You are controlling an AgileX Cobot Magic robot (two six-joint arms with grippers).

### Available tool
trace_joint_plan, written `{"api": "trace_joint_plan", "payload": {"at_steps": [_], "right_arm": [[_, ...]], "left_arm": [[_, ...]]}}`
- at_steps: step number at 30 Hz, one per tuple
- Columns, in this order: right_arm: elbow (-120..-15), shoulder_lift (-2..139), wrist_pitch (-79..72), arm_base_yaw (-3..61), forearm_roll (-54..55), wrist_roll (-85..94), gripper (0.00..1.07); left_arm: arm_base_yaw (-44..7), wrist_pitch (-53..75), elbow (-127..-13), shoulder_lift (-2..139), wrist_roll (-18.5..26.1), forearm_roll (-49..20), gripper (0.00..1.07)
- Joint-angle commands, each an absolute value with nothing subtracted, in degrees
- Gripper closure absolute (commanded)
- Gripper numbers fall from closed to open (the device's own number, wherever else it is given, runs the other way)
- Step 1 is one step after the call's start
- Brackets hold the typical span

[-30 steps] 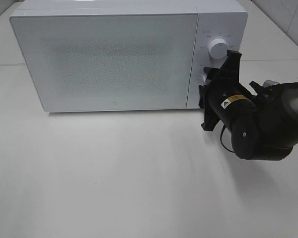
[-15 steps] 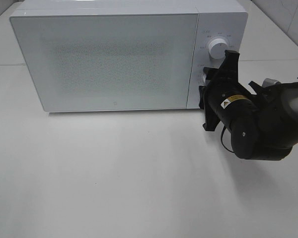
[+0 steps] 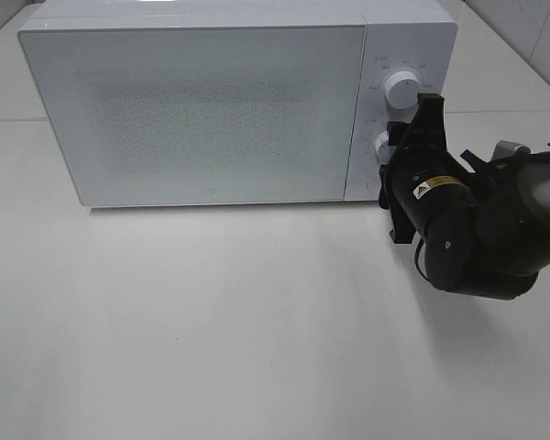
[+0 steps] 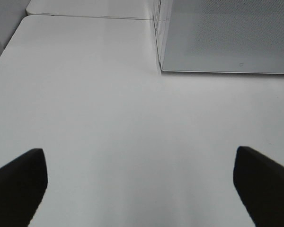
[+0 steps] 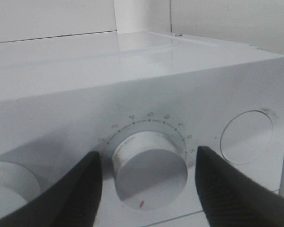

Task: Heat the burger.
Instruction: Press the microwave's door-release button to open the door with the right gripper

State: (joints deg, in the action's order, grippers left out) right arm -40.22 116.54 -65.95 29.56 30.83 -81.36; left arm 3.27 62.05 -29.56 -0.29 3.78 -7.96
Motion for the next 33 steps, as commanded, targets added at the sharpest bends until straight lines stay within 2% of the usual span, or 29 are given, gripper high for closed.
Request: {"api": "trace_joint_plan", "payload": {"at_steps": [1,5,17,33], "right_arm": [[-42.46,115.51,-82.10,28.65,31.17,-79.41,0.45],[-42.46,115.51,-82.10,28.65,30.48,-79.41,0.37],[-40.68,113.62,-81.76,28.65,23.09,-79.53,0.37],[-23.55,100.44,-76.38,28.65,17.19,-77.92,0.37]], "left_arm": [[3.44,61.25,-29.51,-0.46,3.78,-8.08,0.07],[3.44,61.25,-29.51,-0.46,3.78,-8.08,0.07],[3.44,61.25,-29.51,-0.46,3.78,-8.08,0.07],[3.44,61.25,-29.51,-0.46,3.78,-8.08,0.07]]}}
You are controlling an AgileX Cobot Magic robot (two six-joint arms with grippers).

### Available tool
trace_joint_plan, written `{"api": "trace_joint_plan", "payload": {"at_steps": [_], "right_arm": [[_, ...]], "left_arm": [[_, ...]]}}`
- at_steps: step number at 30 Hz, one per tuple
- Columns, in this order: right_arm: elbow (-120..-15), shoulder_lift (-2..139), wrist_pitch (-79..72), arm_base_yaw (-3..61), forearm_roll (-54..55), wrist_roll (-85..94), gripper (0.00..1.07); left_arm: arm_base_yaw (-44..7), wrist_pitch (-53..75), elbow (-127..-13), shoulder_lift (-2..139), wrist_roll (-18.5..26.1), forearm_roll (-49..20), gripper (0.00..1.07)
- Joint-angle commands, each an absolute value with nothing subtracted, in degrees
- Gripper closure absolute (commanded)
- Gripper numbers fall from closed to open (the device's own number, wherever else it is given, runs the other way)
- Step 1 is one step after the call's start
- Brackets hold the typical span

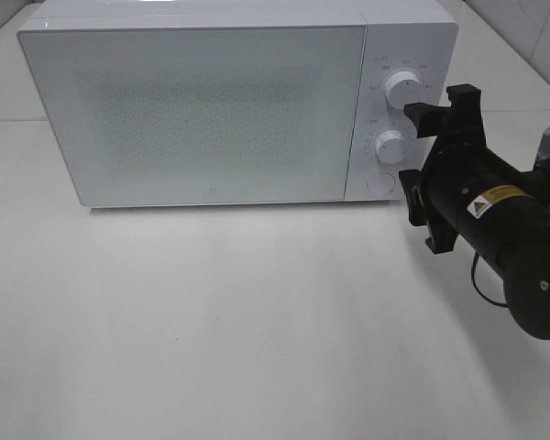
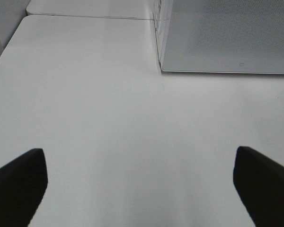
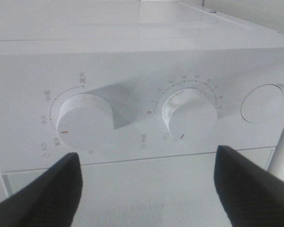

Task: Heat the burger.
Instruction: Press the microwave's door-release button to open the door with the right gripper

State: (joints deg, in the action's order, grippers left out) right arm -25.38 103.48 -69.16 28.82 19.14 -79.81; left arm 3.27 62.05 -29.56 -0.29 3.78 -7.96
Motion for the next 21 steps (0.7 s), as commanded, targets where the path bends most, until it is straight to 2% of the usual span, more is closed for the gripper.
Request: {"api": "trace_joint_plan", "payload": {"at_steps": [1,7,14,21], "right_arm": [[-23.03,99.24,-75.57,28.65,16.79,-77.01,0.37],[-22.29,89.15,-62.17,28.65,13.06,-64.86,0.37],[-22.29,80.90,-53.34,28.65,13.12,-51.05,0.37],[-23.89,72.59,-38.39,28.48,13.64,-34.49,0.37]], "left_arm": [[3.44,61.25,-29.51,-0.46,3.78,-8.08,0.07],[3.44,61.25,-29.51,-0.46,3.78,-8.08,0.07],[3.44,61.25,-29.51,-0.46,3.78,-8.08,0.07],[3.44,61.25,-29.51,-0.46,3.78,-8.08,0.07]]}}
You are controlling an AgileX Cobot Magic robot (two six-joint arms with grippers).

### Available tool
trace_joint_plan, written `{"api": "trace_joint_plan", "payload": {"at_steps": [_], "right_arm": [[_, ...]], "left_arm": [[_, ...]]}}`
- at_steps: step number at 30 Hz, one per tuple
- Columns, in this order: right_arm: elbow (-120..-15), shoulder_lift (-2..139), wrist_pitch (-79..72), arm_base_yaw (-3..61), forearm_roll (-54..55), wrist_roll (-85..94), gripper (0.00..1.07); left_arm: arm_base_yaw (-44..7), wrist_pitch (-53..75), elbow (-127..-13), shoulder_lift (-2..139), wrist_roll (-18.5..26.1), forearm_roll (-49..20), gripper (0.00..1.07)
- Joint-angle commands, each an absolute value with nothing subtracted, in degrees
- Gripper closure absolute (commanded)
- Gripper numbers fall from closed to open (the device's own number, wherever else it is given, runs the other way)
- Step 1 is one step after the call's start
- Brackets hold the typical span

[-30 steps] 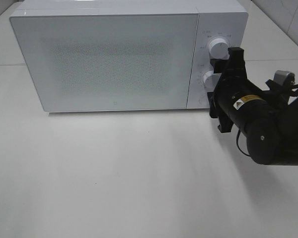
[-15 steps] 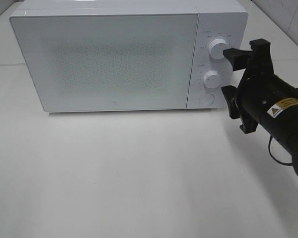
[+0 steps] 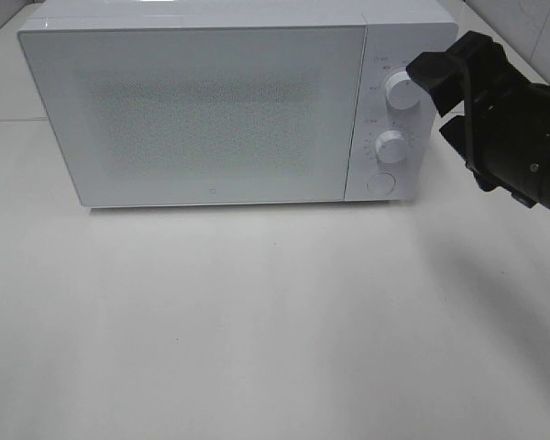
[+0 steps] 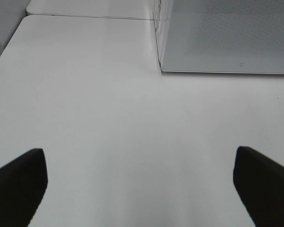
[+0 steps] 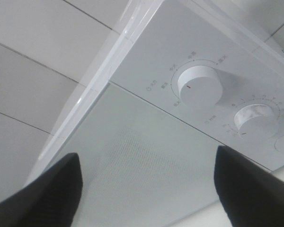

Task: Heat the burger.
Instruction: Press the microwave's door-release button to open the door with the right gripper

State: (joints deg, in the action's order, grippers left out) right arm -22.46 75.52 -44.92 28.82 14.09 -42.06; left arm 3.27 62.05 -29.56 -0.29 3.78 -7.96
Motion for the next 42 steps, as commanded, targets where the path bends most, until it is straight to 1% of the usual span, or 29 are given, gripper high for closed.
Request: {"api": "trace_joint_plan", "payload": {"at_steps": [1,2,4,5,6,7,9,10,11,13,14,15,16,18,19,20,22,23,25,27,36,38,42], "right_arm": [[-24.75,71.62,-35.41,28.48,13.64,-31.86,0.37],[-24.75,71.62,-35.41,28.48,13.64,-31.86,0.37],[-29.16,68.12,-22.86,28.48,13.52,-22.06,0.37],[-30.60,67.49,-19.54,28.48,13.41,-19.48,0.37],[-30.60,67.49,-19.54,28.48,13.41,-19.48,0.37],[-33.17,66.81,-13.75,28.48,13.06,-15.64,0.37],[-34.32,66.58,-11.17,28.48,13.06,-14.38,0.37],[-36.90,66.23,-4.98,28.48,12.78,-11.92,0.37],[-36.90,66.23,-4.98,28.48,12.78,-11.92,0.37],[-40.74,66.23,3.78,28.48,9.68,-10.66,0.37],[-40.74,66.23,3.78,28.48,9.68,-10.66,0.37],[-43.03,66.23,9.40,28.48,5.73,-11.06,0.38],[-43.03,66.23,9.40,28.48,5.73,-11.06,0.38],[-46.98,66.23,18.96,28.48,-0.52,-12.72,0.38],[-46.98,66.23,18.96,28.48,-0.52,-12.72,0.38],[-49.56,66.23,25.61,28.48,-4.13,-14.04,0.38],[-50.42,66.23,27.96,28.48,-6.02,-14.38,0.38],[-51.51,65.60,32.77,28.48,-9.11,-14.44,0.38],[-51.51,65.09,33.98,28.48,-10.14,-14.38,0.38],[-51.51,63.03,38.22,28.48,-12.43,-14.32,0.37],[-51.39,56.04,49.22,28.48,-12.66,-14.21,0.37],[-51.39,52.88,54.32,28.48,-12.66,-13.87,0.37],[-51.39,49.50,57.75,28.48,-12.78,-13.87,0.37]], "left_arm": [[3.44,61.25,-29.51,-0.46,3.78,-8.08,0.07],[3.44,61.25,-29.51,-0.46,3.78,-8.08,0.07],[3.44,61.25,-29.51,-0.46,3.78,-8.08,0.07],[3.44,61.25,-29.51,-0.46,3.78,-8.08,0.07],[3.44,61.25,-29.51,-0.46,3.78,-8.08,0.07],[3.44,61.25,-29.51,-0.46,3.78,-8.08,0.07],[3.44,61.25,-29.51,-0.46,3.78,-8.08,0.07],[3.44,61.25,-29.51,-0.46,3.78,-8.08,0.07],[3.44,61.25,-29.51,-0.46,3.78,-8.08,0.07],[3.44,61.25,-29.51,-0.46,3.78,-8.08,0.07],[3.44,61.25,-29.51,-0.46,3.78,-8.08,0.07],[3.44,61.25,-29.51,-0.46,3.78,-8.08,0.07],[3.44,61.25,-29.51,-0.46,3.78,-8.08,0.07],[3.44,61.25,-29.51,-0.46,3.78,-8.08,0.07],[3.44,61.25,-29.51,-0.46,3.78,-8.08,0.07],[3.44,61.25,-29.51,-0.46,3.78,-8.08,0.07],[3.44,61.25,-29.51,-0.46,3.78,-8.08,0.07],[3.44,61.25,-29.51,-0.46,3.78,-8.08,0.07],[3.44,61.25,-29.51,-0.46,3.78,-8.08,0.07],[3.44,61.25,-29.51,-0.46,3.78,-8.08,0.07],[3.44,61.25,-29.51,-0.46,3.78,-8.08,0.07],[3.44,61.25,-29.51,-0.46,3.78,-8.08,0.07],[3.44,61.25,-29.51,-0.46,3.78,-8.08,0.07]]}}
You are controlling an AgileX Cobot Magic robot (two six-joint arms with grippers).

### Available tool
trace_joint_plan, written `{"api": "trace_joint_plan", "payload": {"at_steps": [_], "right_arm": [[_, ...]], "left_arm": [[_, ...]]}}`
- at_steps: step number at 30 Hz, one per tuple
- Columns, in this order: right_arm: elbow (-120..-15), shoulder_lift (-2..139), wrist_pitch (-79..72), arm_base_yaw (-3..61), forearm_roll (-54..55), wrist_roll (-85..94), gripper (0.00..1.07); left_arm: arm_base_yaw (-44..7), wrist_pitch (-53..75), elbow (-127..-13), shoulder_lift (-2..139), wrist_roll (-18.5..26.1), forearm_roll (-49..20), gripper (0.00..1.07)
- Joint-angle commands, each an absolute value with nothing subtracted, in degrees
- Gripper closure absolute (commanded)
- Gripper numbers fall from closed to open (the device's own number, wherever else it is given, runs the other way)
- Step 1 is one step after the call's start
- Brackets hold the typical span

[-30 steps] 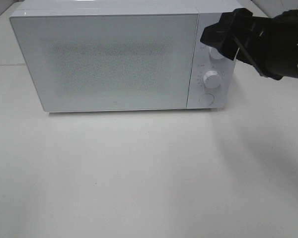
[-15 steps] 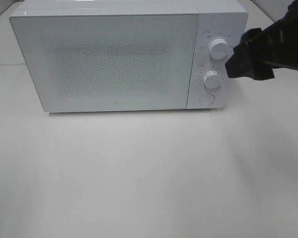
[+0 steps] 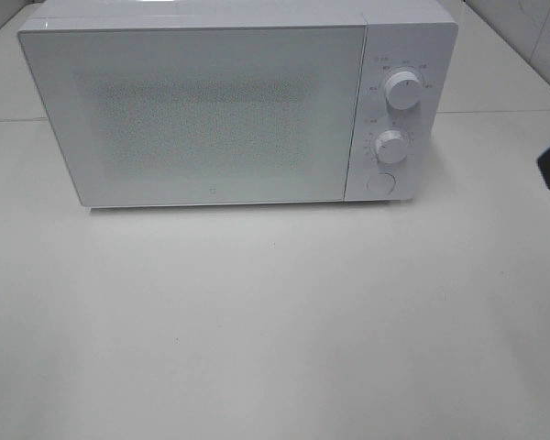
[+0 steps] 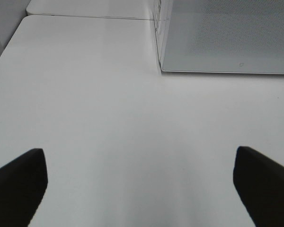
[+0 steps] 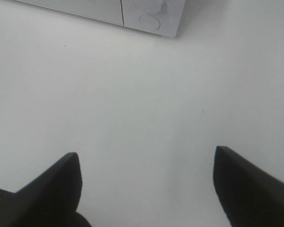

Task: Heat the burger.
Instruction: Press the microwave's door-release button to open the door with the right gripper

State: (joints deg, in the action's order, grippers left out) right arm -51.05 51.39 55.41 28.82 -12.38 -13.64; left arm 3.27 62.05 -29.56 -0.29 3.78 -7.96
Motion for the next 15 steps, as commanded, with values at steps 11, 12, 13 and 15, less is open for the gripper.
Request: {"api": "trace_joint_plan", "payload": {"at_steps": [11,12,13,15], "right_arm": [[-48.01,29.51,60.73,28.30,-14.44,-11.63,0.30],[-45.84,26.24,60.96,26.47,-14.84,-10.94,0.25],[-44.06,23.61,61.08,23.66,-15.36,-9.85,0.22],[-43.20,22.12,61.13,21.89,-15.36,-9.17,0.22]], "left_arm": [[3.44,61.25,-29.51,-0.46,3.78,-8.08,0.07],[3.44,61.25,-29.51,-0.46,3.78,-8.08,0.07],[3.44,61.25,-29.51,-0.46,3.78,-8.08,0.07],[3.44,61.25,-29.51,-0.46,3.78,-8.08,0.07]]}}
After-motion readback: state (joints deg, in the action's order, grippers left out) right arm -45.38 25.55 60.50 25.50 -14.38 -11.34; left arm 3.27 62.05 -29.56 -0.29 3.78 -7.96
